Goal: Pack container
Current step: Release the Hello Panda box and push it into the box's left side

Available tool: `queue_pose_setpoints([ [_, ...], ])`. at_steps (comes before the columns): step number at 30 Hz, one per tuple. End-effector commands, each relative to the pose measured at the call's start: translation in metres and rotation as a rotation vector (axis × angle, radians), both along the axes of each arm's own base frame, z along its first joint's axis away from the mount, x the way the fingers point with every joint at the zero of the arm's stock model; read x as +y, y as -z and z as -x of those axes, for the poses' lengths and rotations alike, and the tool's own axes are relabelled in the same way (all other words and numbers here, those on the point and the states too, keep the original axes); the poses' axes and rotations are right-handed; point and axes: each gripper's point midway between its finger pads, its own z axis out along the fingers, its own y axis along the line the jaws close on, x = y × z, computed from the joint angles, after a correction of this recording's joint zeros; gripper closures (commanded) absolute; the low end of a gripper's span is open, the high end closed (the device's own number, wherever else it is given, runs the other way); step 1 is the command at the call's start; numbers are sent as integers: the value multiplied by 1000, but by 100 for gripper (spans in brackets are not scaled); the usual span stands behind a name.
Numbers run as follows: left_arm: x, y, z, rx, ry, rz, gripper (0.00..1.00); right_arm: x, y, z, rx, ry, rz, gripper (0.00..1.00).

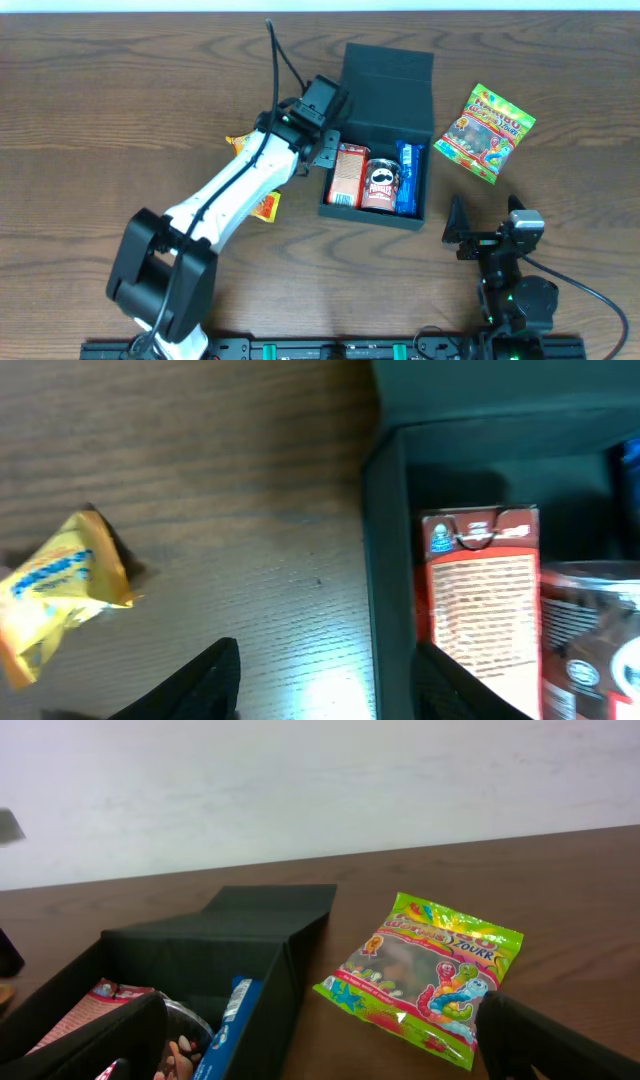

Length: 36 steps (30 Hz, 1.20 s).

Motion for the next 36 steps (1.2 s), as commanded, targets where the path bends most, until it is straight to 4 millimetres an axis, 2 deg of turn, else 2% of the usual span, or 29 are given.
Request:
queue_pose_setpoints([
  [1,-12,5,0,19,46,12,45,0,0,0,0,-3,-11,1],
  [10,-18,10,-1,13,56,16,45,0,0,0,0,-3,-11,1],
  [19,-19,37,-2,53,56,-10,51,0,0,0,0,-3,-11,1],
  [24,-20,51,-5,64,51,-19,67,0,0,0,0,-3,-11,1],
  [26,-21,51,-7,55,49,-19,68,0,0,0,0,-3,-11,1],
  [30,-18,48,-15,19,22,-28,94,0,0,0,0,-3,-11,1],
  [36,-3,46,-28,-14,-128,-29,94,0,0,0,0,-3,-11,1],
])
